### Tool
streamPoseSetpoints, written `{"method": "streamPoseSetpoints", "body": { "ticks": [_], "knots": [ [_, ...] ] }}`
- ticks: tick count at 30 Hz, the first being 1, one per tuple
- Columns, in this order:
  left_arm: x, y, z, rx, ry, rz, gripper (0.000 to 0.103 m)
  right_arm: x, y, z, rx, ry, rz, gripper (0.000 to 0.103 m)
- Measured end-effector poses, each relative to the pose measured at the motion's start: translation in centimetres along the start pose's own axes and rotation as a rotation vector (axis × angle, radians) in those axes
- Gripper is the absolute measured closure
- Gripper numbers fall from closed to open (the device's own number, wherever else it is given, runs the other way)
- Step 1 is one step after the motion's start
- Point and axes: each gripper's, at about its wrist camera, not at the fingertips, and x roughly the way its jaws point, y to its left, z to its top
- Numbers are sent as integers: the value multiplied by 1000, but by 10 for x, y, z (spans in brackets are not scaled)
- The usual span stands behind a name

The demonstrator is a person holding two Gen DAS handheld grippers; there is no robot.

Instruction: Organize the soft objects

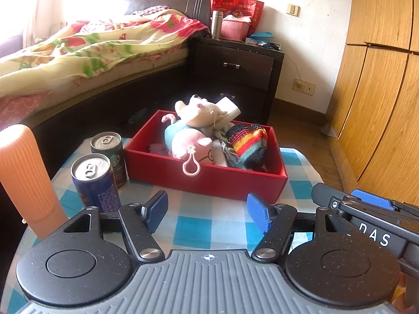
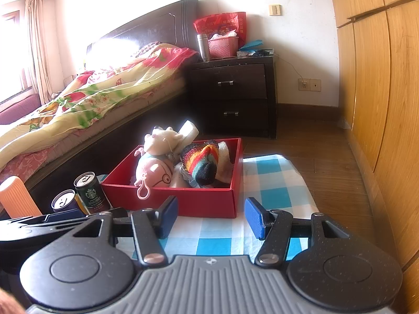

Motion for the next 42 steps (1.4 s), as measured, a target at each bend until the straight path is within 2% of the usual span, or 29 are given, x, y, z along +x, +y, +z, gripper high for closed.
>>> {"method": "streamPoseSetpoints", "body": {
  "ticks": [30, 35, 39, 42],
  "knots": [
    [-2, -2, 0, 2, -7, 27, 32, 0, 0, 0, 0, -2, 1, 69],
    [-2, -2, 1, 4, -11, 32, 30, 1, 0, 0, 0, -3, 2, 69],
    [-1, -2, 1, 4, -14, 48, 25, 0, -1, 2, 2, -5, 3, 69],
    [-2, 0, 1, -12, -16, 25, 25, -1, -1, 3, 7, -12, 5, 69]
  ]
}}
